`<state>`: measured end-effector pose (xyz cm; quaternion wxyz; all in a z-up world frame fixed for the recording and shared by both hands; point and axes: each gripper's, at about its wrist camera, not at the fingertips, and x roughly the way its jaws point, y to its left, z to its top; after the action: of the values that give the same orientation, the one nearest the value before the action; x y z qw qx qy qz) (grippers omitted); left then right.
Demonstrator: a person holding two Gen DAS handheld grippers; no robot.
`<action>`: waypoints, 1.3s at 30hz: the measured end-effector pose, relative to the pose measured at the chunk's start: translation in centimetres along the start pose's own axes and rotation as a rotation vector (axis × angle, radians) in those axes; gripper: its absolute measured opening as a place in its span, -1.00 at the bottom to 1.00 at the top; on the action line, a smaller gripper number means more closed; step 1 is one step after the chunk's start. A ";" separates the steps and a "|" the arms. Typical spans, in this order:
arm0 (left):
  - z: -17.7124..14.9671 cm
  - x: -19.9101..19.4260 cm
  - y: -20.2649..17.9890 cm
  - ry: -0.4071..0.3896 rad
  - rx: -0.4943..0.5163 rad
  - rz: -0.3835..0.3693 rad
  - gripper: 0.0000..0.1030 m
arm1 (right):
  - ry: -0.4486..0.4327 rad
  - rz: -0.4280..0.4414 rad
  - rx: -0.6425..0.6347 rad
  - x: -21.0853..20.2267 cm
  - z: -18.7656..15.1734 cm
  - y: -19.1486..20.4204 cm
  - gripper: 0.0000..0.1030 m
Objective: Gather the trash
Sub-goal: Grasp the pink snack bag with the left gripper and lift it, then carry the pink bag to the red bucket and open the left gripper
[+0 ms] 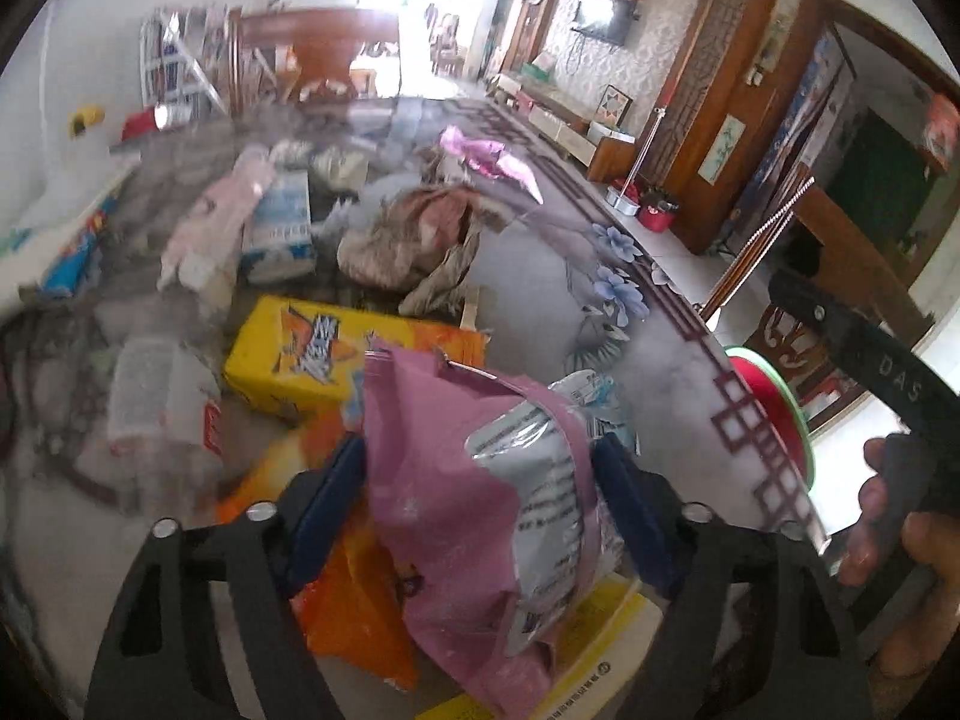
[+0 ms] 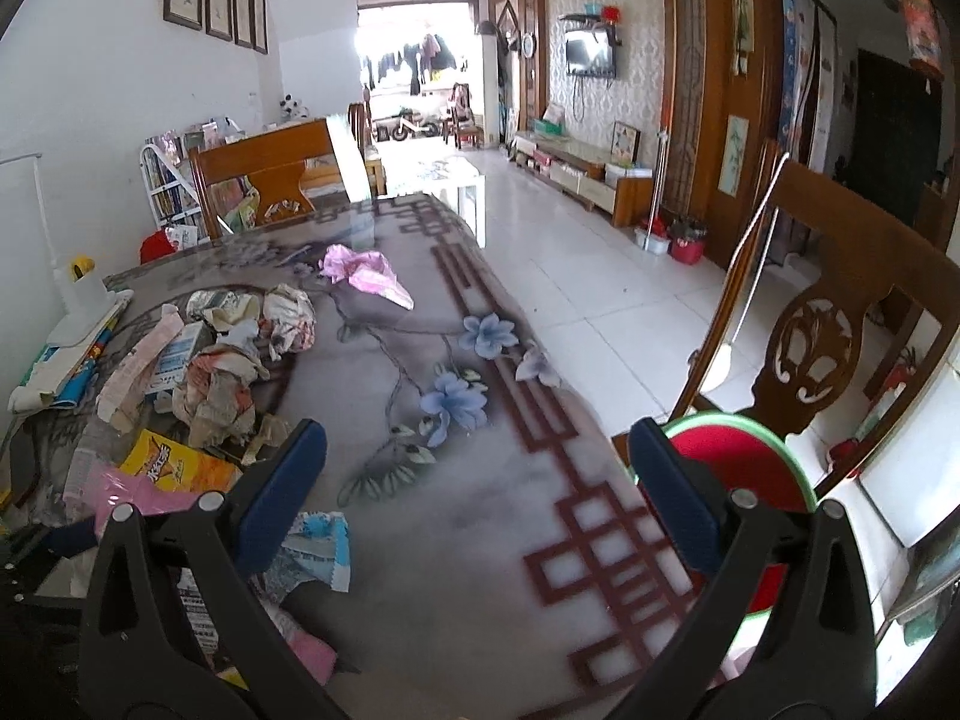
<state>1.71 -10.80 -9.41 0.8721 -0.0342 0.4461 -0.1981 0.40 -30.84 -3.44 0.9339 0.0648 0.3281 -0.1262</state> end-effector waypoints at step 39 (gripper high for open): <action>0.7 -8.0 5.8 -0.291 -0.092 0.120 0.05 | 0.361 0.347 -0.035 5.4 -3.2 6.8 -0.22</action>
<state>-0.13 -2.56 -4.21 0.9353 -0.0758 0.3248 -0.1181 4.45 -24.70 -9.02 0.8689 0.1255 0.4756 0.0555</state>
